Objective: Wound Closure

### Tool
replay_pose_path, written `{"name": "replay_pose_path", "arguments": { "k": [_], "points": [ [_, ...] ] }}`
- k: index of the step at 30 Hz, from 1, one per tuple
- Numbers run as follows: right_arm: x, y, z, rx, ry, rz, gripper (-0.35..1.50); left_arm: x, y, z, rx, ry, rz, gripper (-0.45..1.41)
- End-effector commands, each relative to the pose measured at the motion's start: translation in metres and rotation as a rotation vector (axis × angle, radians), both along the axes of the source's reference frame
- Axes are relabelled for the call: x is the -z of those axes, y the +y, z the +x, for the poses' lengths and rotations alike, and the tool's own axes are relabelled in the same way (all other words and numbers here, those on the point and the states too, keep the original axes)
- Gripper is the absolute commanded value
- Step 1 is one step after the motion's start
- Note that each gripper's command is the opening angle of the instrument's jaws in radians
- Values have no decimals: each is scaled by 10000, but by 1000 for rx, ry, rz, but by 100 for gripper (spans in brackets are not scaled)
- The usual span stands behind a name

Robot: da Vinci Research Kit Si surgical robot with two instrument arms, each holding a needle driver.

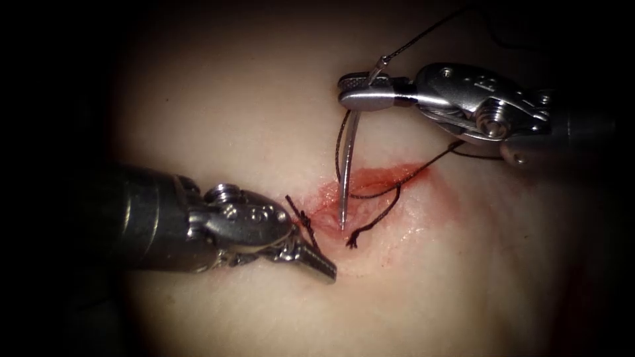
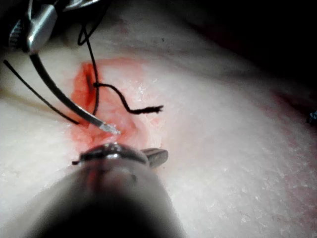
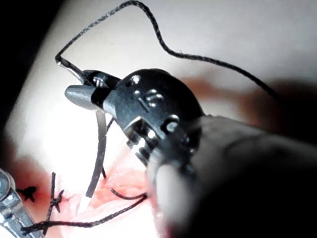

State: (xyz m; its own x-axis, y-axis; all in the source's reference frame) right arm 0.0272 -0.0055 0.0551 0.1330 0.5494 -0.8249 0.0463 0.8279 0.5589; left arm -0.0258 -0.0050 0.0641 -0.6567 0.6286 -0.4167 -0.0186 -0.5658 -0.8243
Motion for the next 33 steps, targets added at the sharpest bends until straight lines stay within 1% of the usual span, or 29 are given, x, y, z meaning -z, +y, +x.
{"name": "replay_pose_path", "arguments": {
  "k": [1, 5, 8, 11, 17, 22, 25, 26, 29, 33],
  "points": [
    [-2, 1, 7, 27, -13, -2, -35, -6, 0, -5, 3, 8, -6, -35],
    [-4, -7, 7, 44, -13, -7, -35, -9, 4, -3, 18, 31, -21, -35],
    [-7, -17, 9, 88, -6, -12, -35, -11, 7, -2, 31, 54, -27, -35],
    [-10, -27, 12, 106, -10, -19, -35, -11, 8, -2, 40, 61, -27, -35],
    [-8, -33, 17, 115, -17, -23, -35, -14, 8, -4, 55, 82, -23, -35],
    [-10, -39, 17, 131, -31, 13, -35, -18, 3, -8, 64, 92, -25, -35],
    [-13, -38, 16, 135, -39, 11, -35, -16, -4, -10, 15, 89, 4, -35],
    [-13, -37, 16, 136, -42, 11, -35, -15, -11, -13, -27, 86, 26, -35],
    [-14, -36, 15, 137, -44, 11, -35, -16, -20, -19, -48, 85, 21, -35],
    [-13, -33, 15, 139, -43, 14, -35, -15, -19, -16, -61, 80, 22, -35]
  ]
}}
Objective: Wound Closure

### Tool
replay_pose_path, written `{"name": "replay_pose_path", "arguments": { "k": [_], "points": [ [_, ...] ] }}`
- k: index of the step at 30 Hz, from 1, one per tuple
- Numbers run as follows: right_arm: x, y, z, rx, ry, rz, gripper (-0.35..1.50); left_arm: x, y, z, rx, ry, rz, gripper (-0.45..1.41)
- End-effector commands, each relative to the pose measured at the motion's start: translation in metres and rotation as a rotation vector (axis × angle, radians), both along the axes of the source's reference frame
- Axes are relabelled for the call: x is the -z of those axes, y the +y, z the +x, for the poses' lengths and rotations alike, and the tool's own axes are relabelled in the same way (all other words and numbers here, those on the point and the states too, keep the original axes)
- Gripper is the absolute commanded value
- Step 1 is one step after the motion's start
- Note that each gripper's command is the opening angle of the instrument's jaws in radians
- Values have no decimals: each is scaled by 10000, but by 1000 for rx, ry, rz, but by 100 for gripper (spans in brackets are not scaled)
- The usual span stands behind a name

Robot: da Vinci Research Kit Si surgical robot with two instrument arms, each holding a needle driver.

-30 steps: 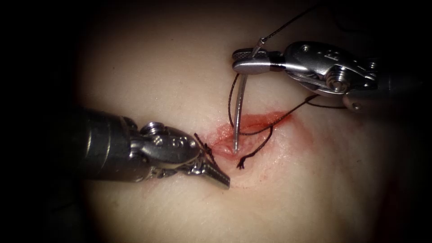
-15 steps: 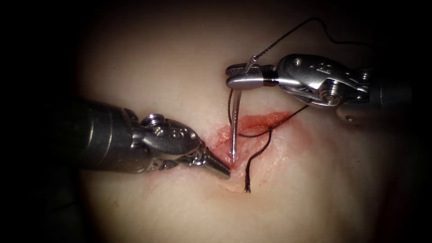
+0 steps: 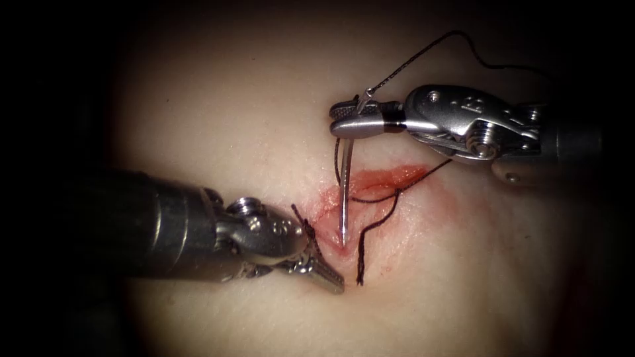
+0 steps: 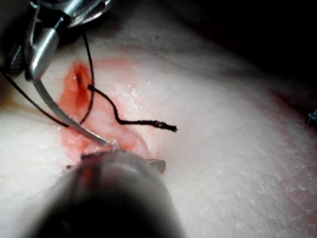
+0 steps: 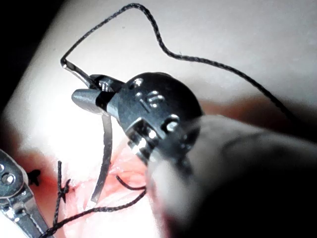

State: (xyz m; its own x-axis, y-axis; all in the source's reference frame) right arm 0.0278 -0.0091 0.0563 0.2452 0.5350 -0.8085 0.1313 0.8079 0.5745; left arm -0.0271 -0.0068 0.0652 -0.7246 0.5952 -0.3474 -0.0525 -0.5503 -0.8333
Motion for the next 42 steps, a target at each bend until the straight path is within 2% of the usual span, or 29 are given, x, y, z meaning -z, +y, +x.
{"name": "replay_pose_path", "arguments": {
  "k": [1, 7, 8, 12, 17, 25, 28, 29, 30, 31, 32, 42],
  "points": [
    [-1, 6, 9, 2, 4, 2, -35, -3, -1, -1, -3, -3, 2, -35],
    [-1, 7, 8, 12, -8, 6, -35, -6, 12, -1, 34, 31, -45, -37],
    [-1, 6, 8, 39, -19, 49, -35, -9, 18, 1, 49, 48, -66, -37],
    [-2, 5, 10, 123, -28, 51, -35, -10, 31, 12, 50, 114, -113, -38],
    [0, 4, 12, 68, -49, 30, -35, -11, 29, 12, 46, 142, -129, -42],
    [-1, 2, 11, 74, -64, 31, -35, -8, 25, 7, 41, 140, -142, -38],
    [-4, -2, 10, 61, -103, 143, -35, -8, 26, 7, 41, 140, -141, -38],
    [-6, -3, 10, 45, -132, 249, -35, -8, 26, 7, 41, 140, -141, -38],
    [-6, -3, 10, 45, -132, 249, -35, -8, 26, 7, 41, 140, -141, -38],
    [-8, -2, 9, 20, -142, 373, -35, -7, 25, 8, 40, 139, -140, -38],
    [-9, 0, 8, 13, -144, 408, -35, -6, 25, 8, 41, 139, -140, -38],
    [-10, -1, 7, -22, -138, 627, -35, -5, 24, 7, 42, 140, -140, -38]
  ]
}}
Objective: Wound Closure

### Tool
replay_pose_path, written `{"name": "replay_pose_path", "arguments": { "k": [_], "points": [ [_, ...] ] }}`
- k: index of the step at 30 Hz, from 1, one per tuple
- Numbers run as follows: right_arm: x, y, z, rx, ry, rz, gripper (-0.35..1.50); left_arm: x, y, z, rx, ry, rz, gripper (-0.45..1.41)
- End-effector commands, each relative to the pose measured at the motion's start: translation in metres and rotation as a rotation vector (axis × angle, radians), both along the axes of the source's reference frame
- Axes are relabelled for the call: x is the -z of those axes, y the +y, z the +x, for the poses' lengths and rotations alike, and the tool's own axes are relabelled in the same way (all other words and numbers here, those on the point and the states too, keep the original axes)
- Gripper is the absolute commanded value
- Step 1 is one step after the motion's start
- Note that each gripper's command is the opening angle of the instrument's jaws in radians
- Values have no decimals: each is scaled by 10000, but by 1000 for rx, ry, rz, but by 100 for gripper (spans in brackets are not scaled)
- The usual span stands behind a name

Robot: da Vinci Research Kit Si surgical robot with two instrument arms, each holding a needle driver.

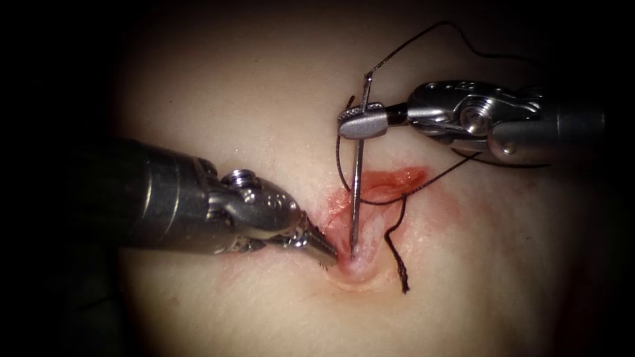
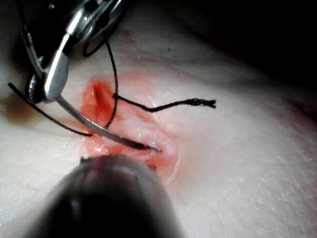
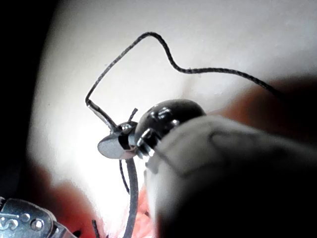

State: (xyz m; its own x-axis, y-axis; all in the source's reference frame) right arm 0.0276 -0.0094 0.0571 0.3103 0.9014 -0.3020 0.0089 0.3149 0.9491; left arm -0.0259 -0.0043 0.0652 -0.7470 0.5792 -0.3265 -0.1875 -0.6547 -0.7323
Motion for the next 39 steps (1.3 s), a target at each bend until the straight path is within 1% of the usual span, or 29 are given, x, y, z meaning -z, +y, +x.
{"name": "replay_pose_path", "arguments": {
  "k": [1, 9, 12, 13, 15, 17, 18, 19, 23, 24, 25, 29, 31, 33, 35, 39],
  "points": [
    [-2, 2, 9, -1, 1, 0, -35, -5, -1, -5, 0, 0, 0, -38],
    [-5, -8, 10, 24, 4, 6, -35, -5, -2, -5, 1, 0, 0, -38],
    [-2, -13, 14, 44, 4, -67, -35, -5, -2, -5, 1, 0, 0, -38],
    [1, -13, 17, 50, 34, -161, -35, -5, -2, -4, 0, 0, 0, -38],
    [3, -11, 18, 53, 59, -250, -35, -5, -2, -4, 1, 0, 0, -38],
    [5, -8, 17, 55, 50, -310, -35, -4, -3, -5, 1, 1, 0, -38],
    [6, -6, 16, 74, 36, -355, -35, -4, -4, -5, 2, 1, 0, -38],
    [6, -6, 16, 74, 36, -355, -35, -4, -4, -5, 2, 1, 0, -38],
    [7, -4, 16, 83, 39, -438, -35, -4, -4, -5, 2, 1, 0, -38],
    [10, 3, 16, 66, 44, -499, -35, -4, -4, -5, 2, 1, 0, -38],
    [10, 3, 16, 66, 44, -499, -35, -4, -4, -5, 2, 1, 0, -38],
    [25, 23, 13, 49, 57, -556, -35, -3, -5, -5, 3, 1, -1, -37],
    [29, 28, 13, 55, 60, -585, -35, -3, -5, -6, 4, 1, -1, -37],
    [29, 27, 13, 63, 56, -593, -35, -3, -5, -6, 6, 1, -3, -35],
    [24, 19, 14, 82, 43, -610, -35, -3, -6, -5, 1, 1, 1, -35],
    [21, 14, 17, 90, 42, -627, -35, -1, -8, -6, -5, 2, 8, -35]
  ]
}}
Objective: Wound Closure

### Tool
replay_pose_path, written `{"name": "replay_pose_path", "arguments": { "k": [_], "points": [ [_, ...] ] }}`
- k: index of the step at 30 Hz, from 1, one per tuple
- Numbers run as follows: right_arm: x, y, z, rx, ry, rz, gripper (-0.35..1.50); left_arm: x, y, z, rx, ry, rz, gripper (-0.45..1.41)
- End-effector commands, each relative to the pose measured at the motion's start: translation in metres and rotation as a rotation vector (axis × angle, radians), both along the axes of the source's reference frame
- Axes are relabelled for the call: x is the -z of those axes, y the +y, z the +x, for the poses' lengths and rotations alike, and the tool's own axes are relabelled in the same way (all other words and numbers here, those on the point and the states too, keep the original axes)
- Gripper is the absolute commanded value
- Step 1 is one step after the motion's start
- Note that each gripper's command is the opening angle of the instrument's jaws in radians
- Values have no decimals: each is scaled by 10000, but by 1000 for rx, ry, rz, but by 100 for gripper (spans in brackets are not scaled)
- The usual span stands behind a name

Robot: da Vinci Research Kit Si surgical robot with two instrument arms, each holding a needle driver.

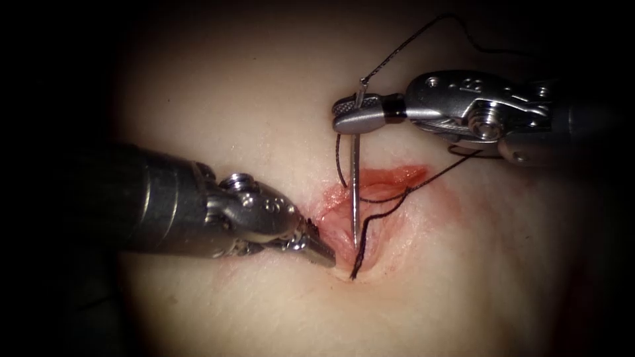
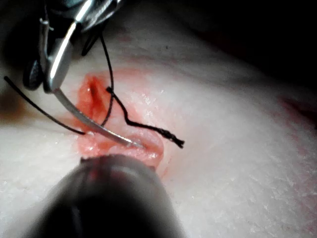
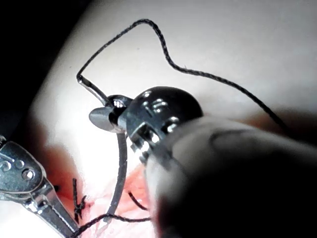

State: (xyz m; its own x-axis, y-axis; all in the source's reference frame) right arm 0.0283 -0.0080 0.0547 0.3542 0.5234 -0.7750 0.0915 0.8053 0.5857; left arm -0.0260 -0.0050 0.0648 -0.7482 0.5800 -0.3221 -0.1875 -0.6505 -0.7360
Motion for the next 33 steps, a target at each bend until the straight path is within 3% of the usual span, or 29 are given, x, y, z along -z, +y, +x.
{"name": "replay_pose_path", "arguments": {
  "k": [1, 12, 22, 33],
  "points": [
    [-3, -2, 11, 4, 1, -11, -35, -4, -2, -6, -3, 3, 1, -35],
    [-8, -7, 14, 27, 26, -112, -35, 1, -9, -12, -9, -10, 23, -30],
    [-17, -16, 9, 43, -10, -166, -35, -1, -12, -14, -20, -12, 31, -28],
    [-16, -28, 10, 51, -66, 14, -35, -11, -11, -20, -16, -6, 22, -28]
  ]
}}
